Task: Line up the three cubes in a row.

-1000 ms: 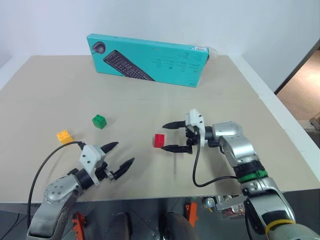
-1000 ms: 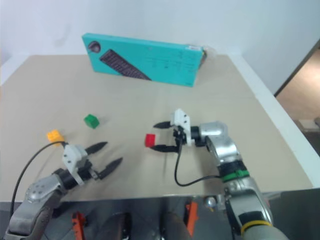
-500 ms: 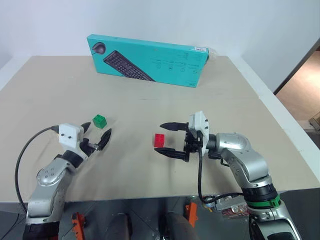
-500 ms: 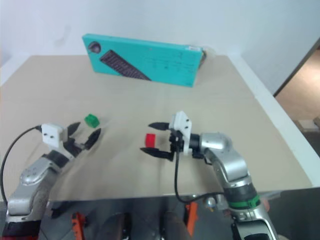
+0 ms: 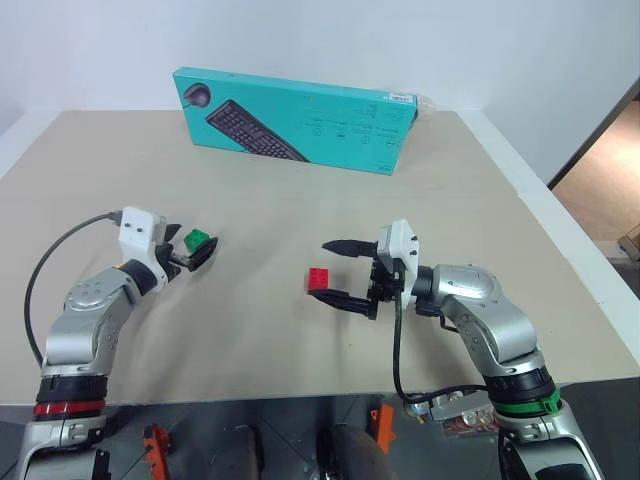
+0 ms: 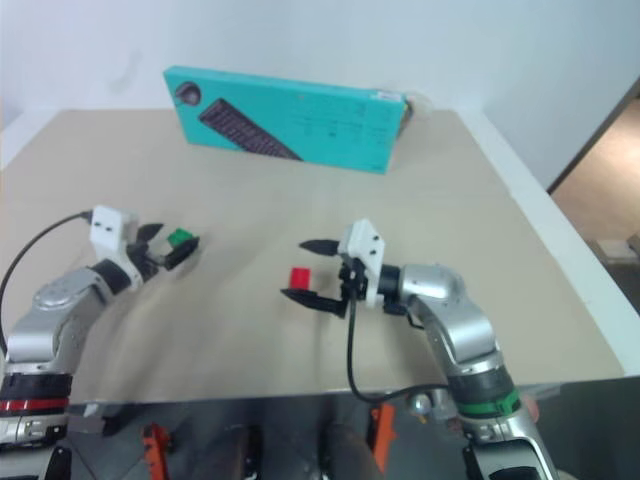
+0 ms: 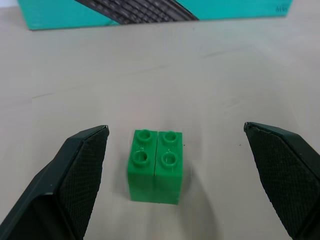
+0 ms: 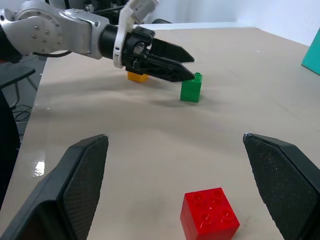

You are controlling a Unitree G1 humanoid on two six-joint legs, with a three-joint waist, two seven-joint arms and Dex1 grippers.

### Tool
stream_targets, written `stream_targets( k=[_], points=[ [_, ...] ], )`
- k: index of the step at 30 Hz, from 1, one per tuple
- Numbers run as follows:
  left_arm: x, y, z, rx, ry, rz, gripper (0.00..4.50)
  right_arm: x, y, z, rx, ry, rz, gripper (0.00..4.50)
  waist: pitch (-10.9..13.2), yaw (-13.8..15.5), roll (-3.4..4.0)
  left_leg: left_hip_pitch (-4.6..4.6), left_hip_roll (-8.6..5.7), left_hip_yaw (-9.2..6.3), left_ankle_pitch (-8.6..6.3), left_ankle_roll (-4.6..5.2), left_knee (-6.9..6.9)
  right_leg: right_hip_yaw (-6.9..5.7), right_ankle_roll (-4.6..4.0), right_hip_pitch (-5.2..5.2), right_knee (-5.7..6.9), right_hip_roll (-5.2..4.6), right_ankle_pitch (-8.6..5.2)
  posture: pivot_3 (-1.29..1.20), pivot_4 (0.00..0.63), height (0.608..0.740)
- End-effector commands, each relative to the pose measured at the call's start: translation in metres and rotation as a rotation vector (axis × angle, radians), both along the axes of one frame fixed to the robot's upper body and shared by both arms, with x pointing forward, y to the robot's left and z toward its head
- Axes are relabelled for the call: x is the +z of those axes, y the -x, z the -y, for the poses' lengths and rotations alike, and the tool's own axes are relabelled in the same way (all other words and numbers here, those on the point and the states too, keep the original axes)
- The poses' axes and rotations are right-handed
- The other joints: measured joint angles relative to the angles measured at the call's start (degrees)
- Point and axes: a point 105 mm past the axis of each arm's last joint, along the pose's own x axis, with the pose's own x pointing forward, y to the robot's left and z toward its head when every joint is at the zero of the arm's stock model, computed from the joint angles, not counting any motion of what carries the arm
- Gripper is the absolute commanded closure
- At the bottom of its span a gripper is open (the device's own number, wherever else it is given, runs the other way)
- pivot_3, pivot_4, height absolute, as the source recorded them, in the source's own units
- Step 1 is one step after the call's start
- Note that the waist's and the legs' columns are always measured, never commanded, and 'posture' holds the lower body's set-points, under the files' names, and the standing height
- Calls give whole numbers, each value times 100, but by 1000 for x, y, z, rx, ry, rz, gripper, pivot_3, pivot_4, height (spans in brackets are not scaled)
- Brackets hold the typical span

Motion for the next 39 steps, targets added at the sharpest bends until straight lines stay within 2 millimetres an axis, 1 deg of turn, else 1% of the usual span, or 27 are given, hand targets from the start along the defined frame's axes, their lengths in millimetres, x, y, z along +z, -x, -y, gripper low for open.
stream_targets(
  k=[1, 3, 5, 6, 7, 10, 15, 20, 24, 25, 26, 35, 37, 39],
  points=[
    [-1, -6, -3, -15, -51, -33, 0, 11, 2, 0, -2, -7, 67, 38, 0, 0, 0, 0, -1, 0, 0, 0, 0, 1, 0, 0, 0, -2, 0, 0, 150, 740],
    [-6, -9, -3, -19, -68, -65, 0, 11, 2, 1, -12, -4, 76, 38, 0, 0, 0, -2, 0, 1, 0, 0, 1, -2, 0, -1, 0, -1, 0, 0, 150, 740],
    [-7, -12, -3, -21, -69, -74, 0, 11, 1, 2, -24, -5, 86, 38, 0, 2, 0, -3, 0, 0, 0, 0, 1, -5, 0, -1, 0, -1, 0, 0, 150, 740],
    [-4, -15, -3, -22, -66, -61, 413, 11, 0, 3, -30, -6, 92, 0, 0, 3, 0, -3, 0, 0, 0, 0, 1, -7, 0, -1, 0, -1, 0, 0, 150, 740],
    [-1, -17, -2, -22, -64, -52, 573, 12, 0, 3, -35, -6, 95, 0, 0, 3, 0, -4, 1, -1, 0, 0, 1, -8, 0, -1, 0, -1, 0, 0, 150, 740],
    [3, -20, -1, -24, -87, -29, 1594, 10, -2, 5, -46, 3, 106, 0, 0, 3, -1, -5, 0, 0, 0, 0, 1, -6, 0, -2, 0, -3, 0, 0, 150, 740],
    [1, -20, 2, -41, -110, -22, 1594, 8, -2, 7, -51, 13, 113, 0, 0, 2, -1, -6, -1, 1, 0, 0, 0, -2, 2, -3, 0, -4, -1, 0, 150, 740],
    [-6, -18, -1, -21, -113, -47, 1594, 9, -3, 8, -52, 18, 117, 0, 0, 2, -1, -6, 0, 2, 0, 0, 2, -5, 2, -3, 1, -4, 0, 0, 150, 740],
    [-8, -18, -1, -9, -104, -51, 2659, 9, -4, 8, -52, 25, 123, 0, 0, 3, -1, -6, -1, 1, 0, 0, 2, -5, 2, -3, 1, -4, 0, 0, 150, 740],
    [-8, -19, -2, -7, -104, -50, 2987, 9, -4, 8, -52, 26, 124, 0, 0, 3, -1, -6, -1, 1, 0, 0, 2, -5, 2, -2, 1, -5, -1, 0, 150, 740],
    [-8, -19, -2, -4, -105, -49, 3184, 8, -4, 8, -51, 26, 124, 0, 0, 3, -1, -6, -1, 1, 0, 0, 2, -6, 2, -2, 1, -6, -1, 0, 150, 740],
    [-9, -18, -1, -14, -133, -46, 3180, 7, -4, 8, -48, 35, 127, 0, 0, 3, -1, -6, -1, 1, 0, 0, 4, -5, 3, 0, 1, -5, 0, 0, 150, 740],
    [-5, -16, 4, -52, -144, -26, 3180, 7, -4, 8, -47, 36, 129, 0, 0, 3, -1, -6, -1, 1, 0, 0, 4, -6, 3, -1, 1, -5, 0, 0, 150, 740],
    [4, -13, 17, -126, -148, 11, 3180, 8, -4, 9, -46, 38, 131, 0, 0, 3, -1, -6, -1, 1, 0, 0, 4, -6, 3, -1, 1, -5, 0, 0, 150, 740]
  ],
)
